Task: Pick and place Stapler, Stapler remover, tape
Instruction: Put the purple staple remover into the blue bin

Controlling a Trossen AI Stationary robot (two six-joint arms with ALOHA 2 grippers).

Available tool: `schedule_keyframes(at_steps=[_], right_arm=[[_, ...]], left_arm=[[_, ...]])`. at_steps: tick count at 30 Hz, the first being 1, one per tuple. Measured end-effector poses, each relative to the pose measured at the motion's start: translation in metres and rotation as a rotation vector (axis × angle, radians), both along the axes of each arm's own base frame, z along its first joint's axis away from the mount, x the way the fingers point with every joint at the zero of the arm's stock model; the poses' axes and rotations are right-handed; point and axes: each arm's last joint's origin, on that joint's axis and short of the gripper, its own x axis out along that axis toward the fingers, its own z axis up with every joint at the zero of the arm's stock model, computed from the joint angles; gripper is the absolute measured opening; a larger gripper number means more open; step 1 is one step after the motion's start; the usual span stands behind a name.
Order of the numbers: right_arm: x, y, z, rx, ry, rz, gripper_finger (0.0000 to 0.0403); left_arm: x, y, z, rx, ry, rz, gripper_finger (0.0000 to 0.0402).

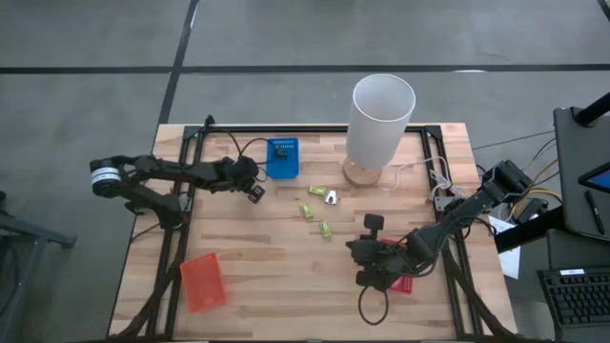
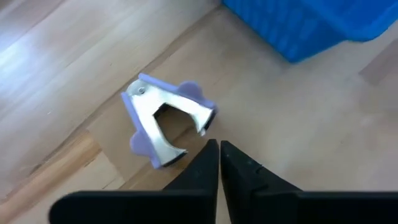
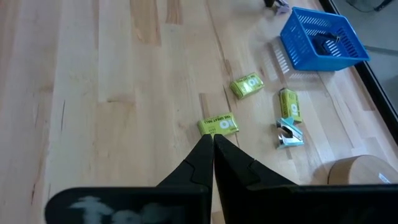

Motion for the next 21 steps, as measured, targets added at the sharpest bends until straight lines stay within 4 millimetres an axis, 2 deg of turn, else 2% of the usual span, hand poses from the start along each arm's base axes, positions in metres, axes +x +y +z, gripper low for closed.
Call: schedule_keyframes(at_steps=[4, 9, 15, 21], right_arm=[[0.000, 0.000, -0.001, -0.002, 0.003, 0.000, 0.0008], [0.000, 0.000, -0.001, -0.003, 0.003, 0.000, 0.0008], [-0.001, 0.000, -0.001, -0.003, 0.003, 0.000, 0.0008], [0.000, 0.000, -0.001, -0.001, 0.001, 0.000, 0.0008]], left_arm=[[0.001, 0.000, 0.008, -0.013, -0.028, -0.006, 0.0007], [-0.005, 0.000, 0.019, 0.025, -0.079, 0.141, 0.0018], [-0.013, 0.000, 0.028, 0.100, -0.124, 0.263, 0.0063], [-0.016, 0.000, 0.015, 0.073, -0.058, 0.301, 0.0126]])
